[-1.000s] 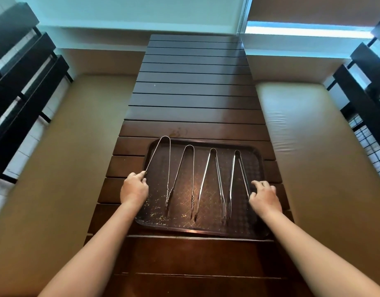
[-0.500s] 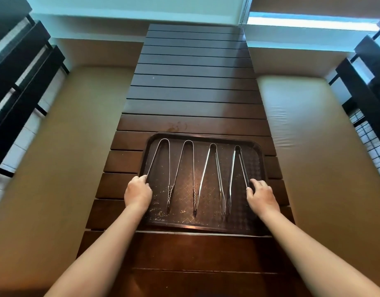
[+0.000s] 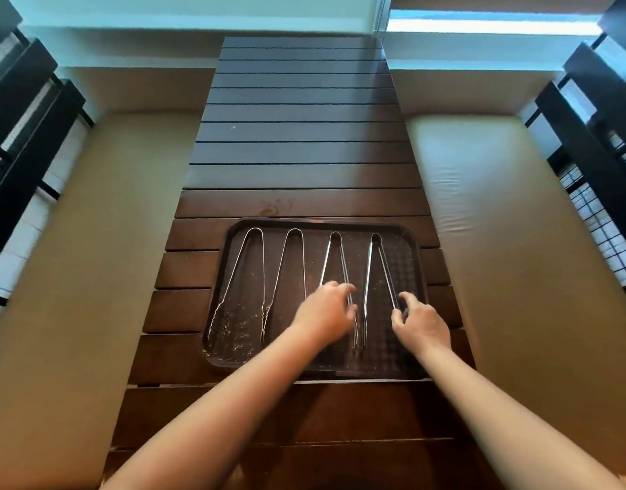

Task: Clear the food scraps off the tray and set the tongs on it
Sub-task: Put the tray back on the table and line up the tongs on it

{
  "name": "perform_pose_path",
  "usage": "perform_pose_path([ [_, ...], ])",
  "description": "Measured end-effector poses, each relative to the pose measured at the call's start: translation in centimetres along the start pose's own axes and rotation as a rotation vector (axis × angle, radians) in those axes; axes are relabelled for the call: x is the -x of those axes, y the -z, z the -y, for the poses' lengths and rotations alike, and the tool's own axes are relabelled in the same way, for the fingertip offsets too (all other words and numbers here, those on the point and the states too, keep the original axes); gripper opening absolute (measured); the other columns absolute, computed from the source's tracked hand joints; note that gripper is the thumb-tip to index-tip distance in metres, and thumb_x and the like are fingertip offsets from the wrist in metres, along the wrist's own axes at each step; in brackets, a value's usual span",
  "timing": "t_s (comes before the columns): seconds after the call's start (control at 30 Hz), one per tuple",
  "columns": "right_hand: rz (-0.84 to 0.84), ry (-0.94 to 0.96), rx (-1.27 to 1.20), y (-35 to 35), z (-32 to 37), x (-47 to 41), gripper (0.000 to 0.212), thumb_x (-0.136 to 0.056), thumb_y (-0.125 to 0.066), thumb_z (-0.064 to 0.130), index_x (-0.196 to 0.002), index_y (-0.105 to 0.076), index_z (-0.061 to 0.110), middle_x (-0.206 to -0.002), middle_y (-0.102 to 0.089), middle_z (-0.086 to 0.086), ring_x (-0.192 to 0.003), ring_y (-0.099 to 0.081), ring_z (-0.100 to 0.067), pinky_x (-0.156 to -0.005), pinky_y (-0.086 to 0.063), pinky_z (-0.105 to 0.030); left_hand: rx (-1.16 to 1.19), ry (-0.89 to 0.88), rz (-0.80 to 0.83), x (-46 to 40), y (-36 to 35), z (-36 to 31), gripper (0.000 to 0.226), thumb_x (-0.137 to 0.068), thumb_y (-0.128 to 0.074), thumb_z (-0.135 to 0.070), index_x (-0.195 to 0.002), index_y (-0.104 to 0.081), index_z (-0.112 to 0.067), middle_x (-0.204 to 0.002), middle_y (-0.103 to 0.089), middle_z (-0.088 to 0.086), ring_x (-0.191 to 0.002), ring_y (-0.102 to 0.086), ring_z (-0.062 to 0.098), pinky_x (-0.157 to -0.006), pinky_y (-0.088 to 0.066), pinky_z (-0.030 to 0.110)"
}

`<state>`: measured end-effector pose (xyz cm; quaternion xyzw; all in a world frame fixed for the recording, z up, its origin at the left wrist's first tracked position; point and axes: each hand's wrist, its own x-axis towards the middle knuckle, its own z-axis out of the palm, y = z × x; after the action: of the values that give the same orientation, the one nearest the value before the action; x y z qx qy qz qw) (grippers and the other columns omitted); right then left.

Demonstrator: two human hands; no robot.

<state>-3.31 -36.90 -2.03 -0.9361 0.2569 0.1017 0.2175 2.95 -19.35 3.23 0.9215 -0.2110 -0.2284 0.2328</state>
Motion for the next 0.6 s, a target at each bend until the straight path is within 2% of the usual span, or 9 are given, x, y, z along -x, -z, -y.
perform_pose_path([
  [0.1,0.019,0.007,0.089,0.3,-0.2,0.3,0.039,-0.094,-0.042,0.033,-0.132,-0.048,0.023,-0.107,-0.068,-0.006,-0.102,-0.061,-0.027,-0.078,-0.046,-0.032,-0.381,-0.003,0.056,-0.5,-2.1,-2.1,0.046,-0.091,-0.049,-0.039,-0.131,-0.044,-0.015,-0.127,-0.052,0.008,-0.119,-0.046,0.028,-0.098,-0.034,0.044],
  [0.17,0.024,0.022,0.109,0.4,-0.1,0.4,0.034,-0.094,-0.042,0.032,-0.124,-0.054,0.023,-0.108,-0.068,-0.007,-0.102,-0.061,-0.028,-0.077,-0.046,-0.031,-0.496,-0.008,0.052,-0.5,-3.3,-2.8,0.048,-0.089,-0.052,-0.040,-0.127,-0.044,-0.011,-0.124,-0.053,0.009,-0.118,-0.046,0.028,-0.098,-0.031,0.045],
  [0.4,-0.005,0.022,0.117,1.3,-0.4,0.6,0.025,-0.095,-0.043,0.030,-0.113,-0.059,0.020,-0.106,-0.067,-0.009,-0.100,-0.062,-0.029,-0.075,-0.047,-0.031,-0.544,-0.032,0.058,-1.3,-5.3,-4.0,0.047,-0.091,-0.048,-0.025,-0.132,-0.037,-0.004,-0.114,-0.062,0.011,-0.111,-0.053,0.029,-0.098,-0.030,0.047],
  [0.6,-0.014,-0.008,0.088,2.1,-1.7,-0.2,0.026,-0.095,-0.043,0.032,-0.112,-0.059,0.021,-0.106,-0.067,-0.007,-0.099,-0.061,-0.029,-0.075,-0.045,-0.031,-0.501,-0.055,0.063,-2.2,-5.6,-4.9,0.051,-0.091,-0.047,-0.026,-0.136,-0.035,-0.005,-0.109,-0.063,0.009,-0.107,-0.055,0.029,-0.098,-0.031,0.047],
])
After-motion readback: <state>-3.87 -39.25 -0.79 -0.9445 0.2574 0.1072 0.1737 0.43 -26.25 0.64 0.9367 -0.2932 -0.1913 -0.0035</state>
